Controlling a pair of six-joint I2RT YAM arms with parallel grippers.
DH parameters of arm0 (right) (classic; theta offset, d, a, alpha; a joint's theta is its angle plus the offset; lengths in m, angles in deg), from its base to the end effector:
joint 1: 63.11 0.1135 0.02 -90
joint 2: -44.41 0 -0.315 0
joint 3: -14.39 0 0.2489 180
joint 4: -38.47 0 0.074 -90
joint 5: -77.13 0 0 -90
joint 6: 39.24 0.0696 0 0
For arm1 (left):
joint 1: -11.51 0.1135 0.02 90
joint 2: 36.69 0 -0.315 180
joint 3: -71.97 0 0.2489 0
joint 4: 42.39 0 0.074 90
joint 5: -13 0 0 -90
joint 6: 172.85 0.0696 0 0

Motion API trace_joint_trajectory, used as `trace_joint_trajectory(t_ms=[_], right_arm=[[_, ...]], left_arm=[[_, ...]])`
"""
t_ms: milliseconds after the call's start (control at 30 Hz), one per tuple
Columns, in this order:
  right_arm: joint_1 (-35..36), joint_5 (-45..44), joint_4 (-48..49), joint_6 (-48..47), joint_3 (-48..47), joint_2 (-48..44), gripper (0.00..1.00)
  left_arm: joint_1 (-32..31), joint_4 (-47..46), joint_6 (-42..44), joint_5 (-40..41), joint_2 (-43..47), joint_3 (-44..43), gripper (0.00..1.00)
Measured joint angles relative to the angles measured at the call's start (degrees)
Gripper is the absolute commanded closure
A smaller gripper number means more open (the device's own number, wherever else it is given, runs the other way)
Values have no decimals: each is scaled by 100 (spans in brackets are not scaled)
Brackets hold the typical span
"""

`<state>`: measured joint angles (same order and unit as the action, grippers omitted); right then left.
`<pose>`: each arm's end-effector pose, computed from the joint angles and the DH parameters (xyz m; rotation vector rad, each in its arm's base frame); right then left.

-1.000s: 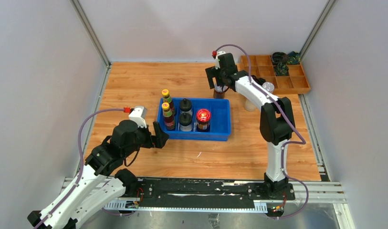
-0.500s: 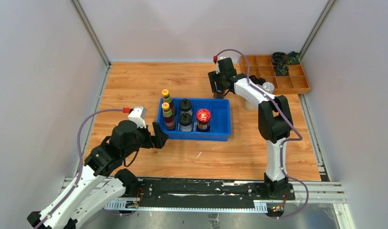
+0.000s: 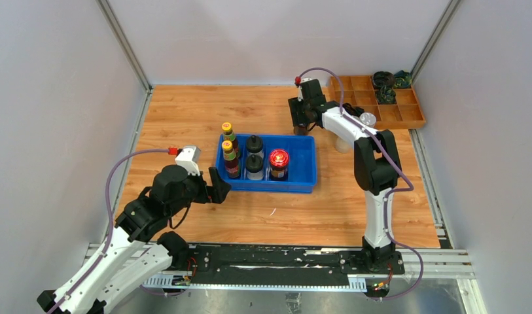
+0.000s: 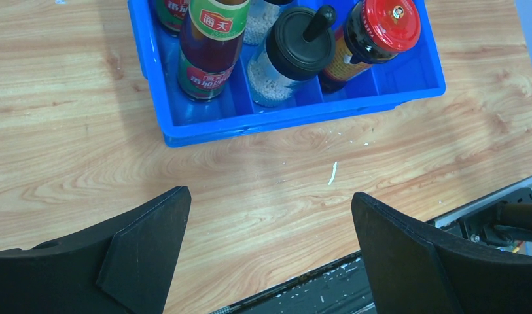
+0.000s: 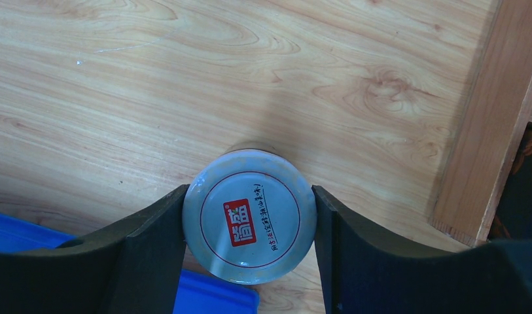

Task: Organize the condiment bottles
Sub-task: Pick up the bottle from the center of the board, then place the bottle in the storage box.

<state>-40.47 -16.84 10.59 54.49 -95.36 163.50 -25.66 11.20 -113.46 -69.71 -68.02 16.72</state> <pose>0.4938 0.2007 0.2616 -0.3276 2.2001 0.1767 0.0872 -0.0550 0.3074 0.0433 2.1374 -0.5794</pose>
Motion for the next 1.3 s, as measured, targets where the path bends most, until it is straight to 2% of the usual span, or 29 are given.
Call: trace_joint_trajectory(t_ms=[333, 933, 1300], right_arm=[[-7, -72, -240, -15, 168, -289, 51], [-15, -153, -560, -59, 199, -1910, 51], [-15, -33, -820, 4, 1469, -3659, 50]], left_arm=[[0, 0, 2, 0, 20, -7, 0], [0, 0, 2, 46, -92, -7, 0], [0, 4, 42, 83, -173, -83, 0]])
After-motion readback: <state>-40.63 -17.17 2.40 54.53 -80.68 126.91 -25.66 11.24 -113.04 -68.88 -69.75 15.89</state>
